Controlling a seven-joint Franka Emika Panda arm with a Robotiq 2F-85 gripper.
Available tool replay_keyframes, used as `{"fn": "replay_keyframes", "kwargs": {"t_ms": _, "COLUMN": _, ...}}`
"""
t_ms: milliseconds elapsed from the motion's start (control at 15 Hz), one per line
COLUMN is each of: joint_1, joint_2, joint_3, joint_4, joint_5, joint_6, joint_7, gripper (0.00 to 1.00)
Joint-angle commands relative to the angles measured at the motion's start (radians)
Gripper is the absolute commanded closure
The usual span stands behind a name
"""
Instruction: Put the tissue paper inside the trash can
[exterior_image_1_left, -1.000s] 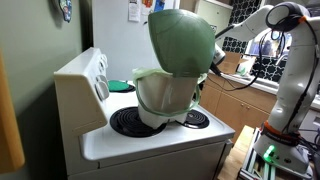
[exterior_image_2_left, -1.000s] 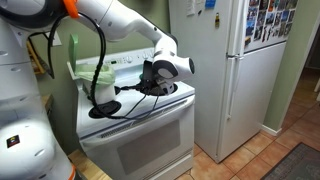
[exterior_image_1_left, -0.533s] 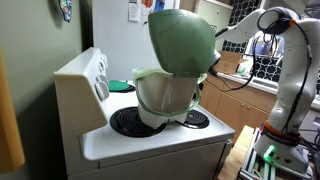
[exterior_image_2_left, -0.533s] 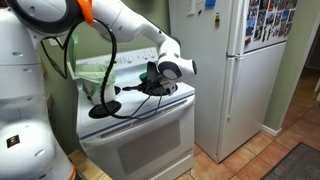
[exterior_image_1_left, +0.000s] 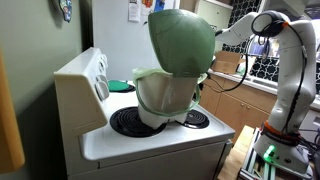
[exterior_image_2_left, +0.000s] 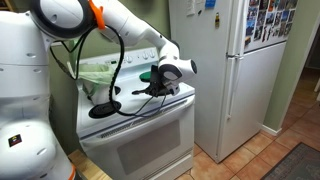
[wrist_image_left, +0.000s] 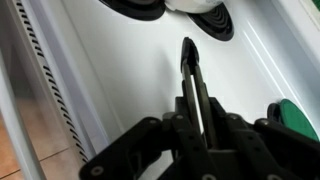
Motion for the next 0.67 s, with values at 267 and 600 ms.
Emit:
{"fn": "replay_keyframes", "kwargs": {"t_ms": 267, "joint_1": 0.031, "joint_2": 0.075, "joint_3": 0.03, "joint_4": 0.081, "joint_5": -0.021, "joint_6": 0.108, "joint_7": 0.119, "gripper": 0.93}}
{"fn": "replay_keyframes", "kwargs": {"t_ms": 600, "joint_1": 0.049, "joint_2": 0.116, "joint_3": 0.037, "joint_4": 0.107, "joint_5": -0.047, "joint_6": 0.154, "joint_7": 0.184, "gripper": 0.93}}
